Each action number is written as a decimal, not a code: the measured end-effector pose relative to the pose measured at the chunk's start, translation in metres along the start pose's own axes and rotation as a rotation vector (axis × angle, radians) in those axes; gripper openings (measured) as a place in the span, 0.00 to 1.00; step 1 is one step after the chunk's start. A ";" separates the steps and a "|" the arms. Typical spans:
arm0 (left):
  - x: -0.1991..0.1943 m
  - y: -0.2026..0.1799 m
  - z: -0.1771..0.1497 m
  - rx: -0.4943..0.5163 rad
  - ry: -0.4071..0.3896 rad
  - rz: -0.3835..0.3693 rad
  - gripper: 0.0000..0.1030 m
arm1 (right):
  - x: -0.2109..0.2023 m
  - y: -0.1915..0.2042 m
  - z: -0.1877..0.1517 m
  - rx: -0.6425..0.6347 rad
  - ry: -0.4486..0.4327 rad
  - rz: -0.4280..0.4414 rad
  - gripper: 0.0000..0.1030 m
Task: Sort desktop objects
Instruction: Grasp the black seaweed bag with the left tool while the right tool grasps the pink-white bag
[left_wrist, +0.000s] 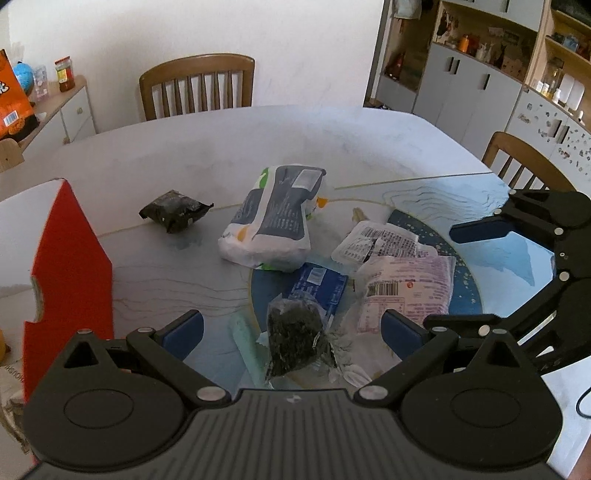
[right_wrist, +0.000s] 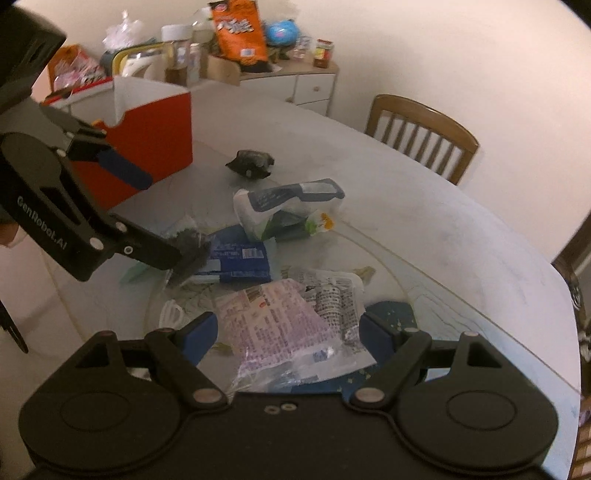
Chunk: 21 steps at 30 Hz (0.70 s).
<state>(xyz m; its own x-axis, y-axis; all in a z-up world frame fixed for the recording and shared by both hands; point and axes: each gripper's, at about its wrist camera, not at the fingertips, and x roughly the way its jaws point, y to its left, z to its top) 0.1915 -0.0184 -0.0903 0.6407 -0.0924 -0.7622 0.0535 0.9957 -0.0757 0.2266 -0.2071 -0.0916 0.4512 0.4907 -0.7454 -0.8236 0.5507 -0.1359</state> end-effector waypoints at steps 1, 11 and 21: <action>0.002 -0.001 0.000 0.000 0.003 -0.003 1.00 | 0.003 0.000 0.000 -0.015 0.001 0.011 0.81; 0.026 -0.006 -0.005 -0.001 0.041 0.007 0.99 | 0.026 0.007 -0.001 -0.139 0.013 0.063 0.81; 0.031 -0.012 -0.008 0.028 0.031 0.013 0.89 | 0.033 0.004 -0.004 -0.129 0.019 0.087 0.79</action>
<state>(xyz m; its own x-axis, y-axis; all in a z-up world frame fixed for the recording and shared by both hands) 0.2044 -0.0335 -0.1180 0.6175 -0.0794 -0.7826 0.0673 0.9966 -0.0479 0.2372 -0.1916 -0.1199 0.3710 0.5195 -0.7698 -0.8970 0.4148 -0.1523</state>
